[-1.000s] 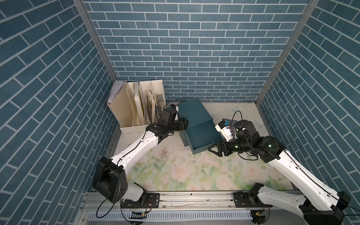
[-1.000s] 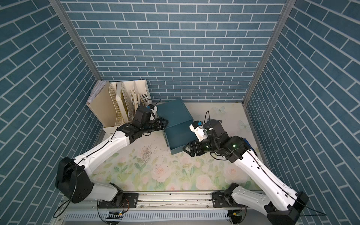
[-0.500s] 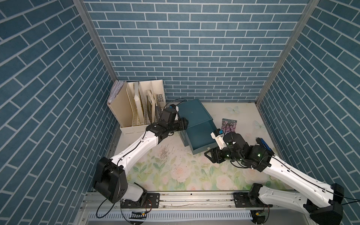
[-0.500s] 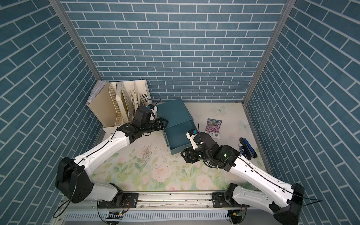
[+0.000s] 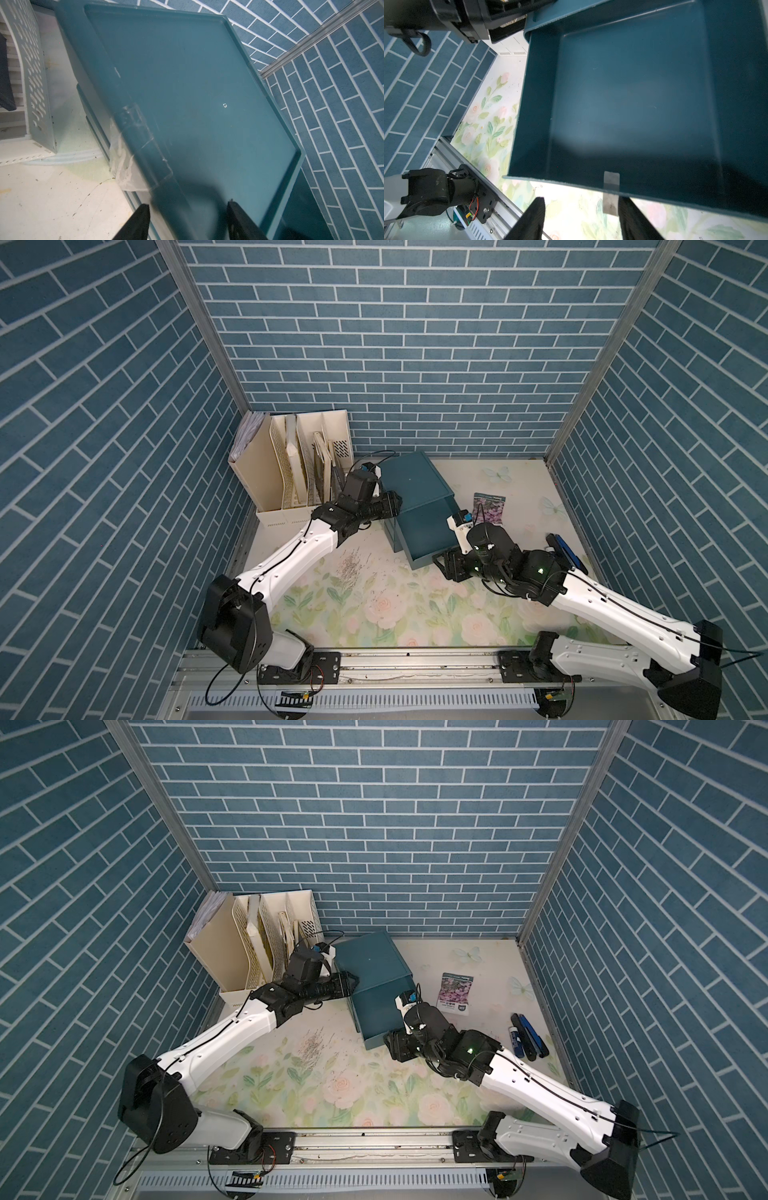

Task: Take the seed bags out of the drawer
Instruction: Close the drawer in the storage box.

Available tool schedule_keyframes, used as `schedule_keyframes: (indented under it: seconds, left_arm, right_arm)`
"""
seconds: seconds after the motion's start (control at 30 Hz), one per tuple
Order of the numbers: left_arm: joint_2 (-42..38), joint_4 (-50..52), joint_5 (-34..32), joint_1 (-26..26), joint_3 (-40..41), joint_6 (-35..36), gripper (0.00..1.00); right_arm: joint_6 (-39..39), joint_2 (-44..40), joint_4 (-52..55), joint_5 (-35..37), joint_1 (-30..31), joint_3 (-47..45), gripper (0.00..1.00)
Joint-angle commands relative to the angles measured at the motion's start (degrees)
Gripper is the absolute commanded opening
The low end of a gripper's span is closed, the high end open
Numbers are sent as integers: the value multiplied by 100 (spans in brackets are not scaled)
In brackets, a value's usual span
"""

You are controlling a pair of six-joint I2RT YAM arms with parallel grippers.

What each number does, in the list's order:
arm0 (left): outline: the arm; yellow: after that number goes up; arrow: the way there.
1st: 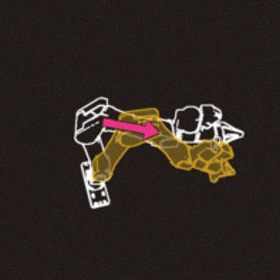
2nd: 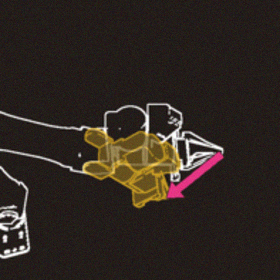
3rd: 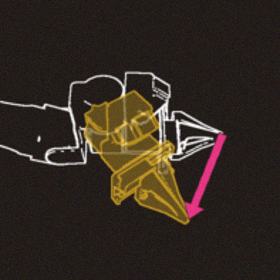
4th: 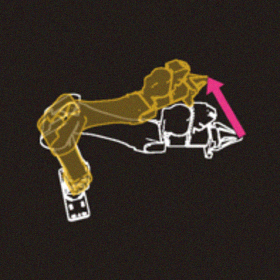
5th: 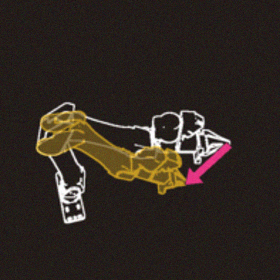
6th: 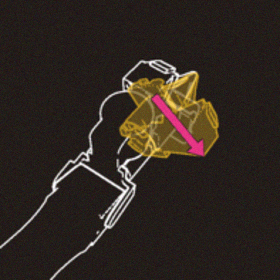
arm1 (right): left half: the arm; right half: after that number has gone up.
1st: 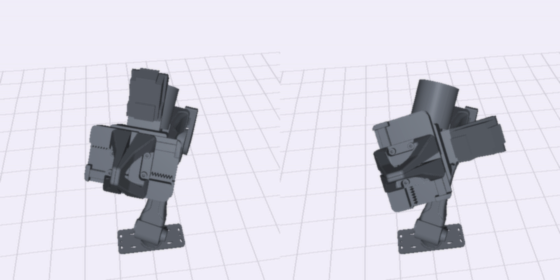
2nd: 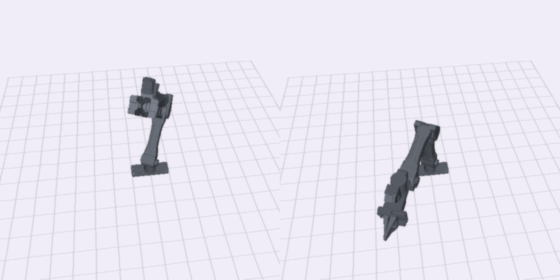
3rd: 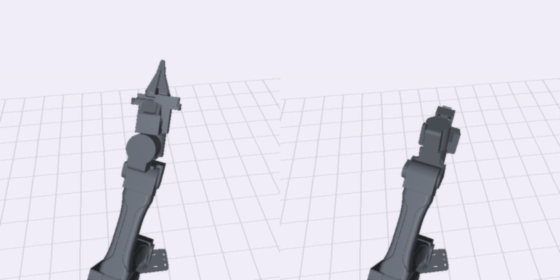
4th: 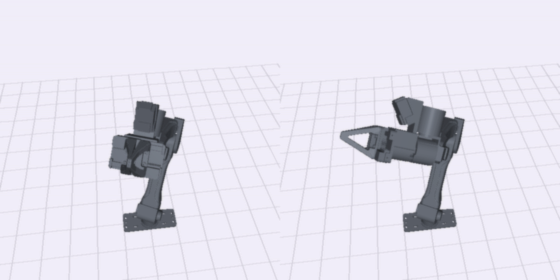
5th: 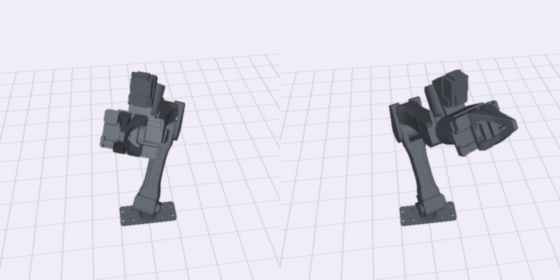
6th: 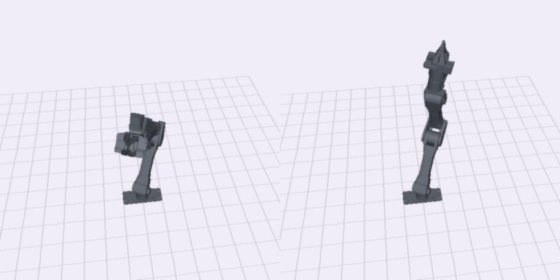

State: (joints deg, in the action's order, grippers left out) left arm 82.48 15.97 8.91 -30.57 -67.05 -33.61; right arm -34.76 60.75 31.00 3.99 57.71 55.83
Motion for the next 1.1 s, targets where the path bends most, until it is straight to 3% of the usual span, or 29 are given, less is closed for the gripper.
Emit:
schedule_keyframes:
  seconds: [0.0, 1.07]
  left_arm:
    - [139, 883, -3, -46, 150, 201, 63]
    - [276, 908, 38, -48, 0, 336, 63]
  right_arm:
    - [-75, 86, -237, 213, 39, -90, 59]
    - [600, 931, -1608, 1057, 60, 10, 57]
